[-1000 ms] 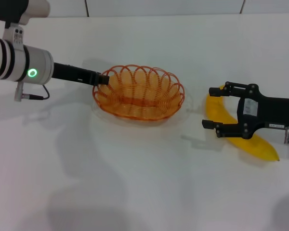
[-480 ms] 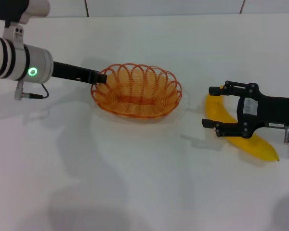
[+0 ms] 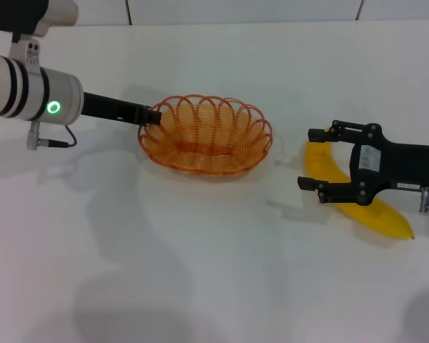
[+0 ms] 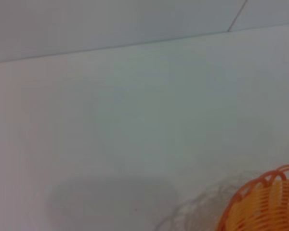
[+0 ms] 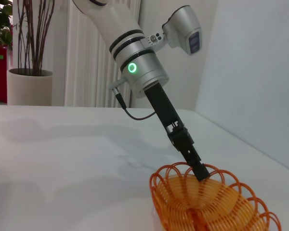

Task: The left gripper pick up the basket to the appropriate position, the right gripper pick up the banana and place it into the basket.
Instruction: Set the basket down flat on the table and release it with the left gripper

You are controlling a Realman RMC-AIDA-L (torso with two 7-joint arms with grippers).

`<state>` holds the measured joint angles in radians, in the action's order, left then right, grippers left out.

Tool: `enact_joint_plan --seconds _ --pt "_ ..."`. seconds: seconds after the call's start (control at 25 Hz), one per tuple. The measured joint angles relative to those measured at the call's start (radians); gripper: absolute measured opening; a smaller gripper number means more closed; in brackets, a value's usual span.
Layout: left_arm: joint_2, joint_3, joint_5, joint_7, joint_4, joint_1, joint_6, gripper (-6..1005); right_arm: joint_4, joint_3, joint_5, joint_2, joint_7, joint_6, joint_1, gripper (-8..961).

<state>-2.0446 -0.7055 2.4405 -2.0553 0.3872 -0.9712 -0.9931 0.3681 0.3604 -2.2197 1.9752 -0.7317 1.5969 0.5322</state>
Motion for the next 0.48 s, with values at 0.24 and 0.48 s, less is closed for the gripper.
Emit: enact_joint_plan --seconds 0.24,0.48 --pt "0.001 0.000 -0.001 -0.001 -0.002 0.000 0.008 66 0.000 0.000 0.000 0.000 0.000 0.000 0.000 802" --pt "0.001 0.000 0.002 -0.002 -0.013 -0.002 0.014 71 0.000 0.000 0.001 0.001 0.000 0.000 0.002 802"
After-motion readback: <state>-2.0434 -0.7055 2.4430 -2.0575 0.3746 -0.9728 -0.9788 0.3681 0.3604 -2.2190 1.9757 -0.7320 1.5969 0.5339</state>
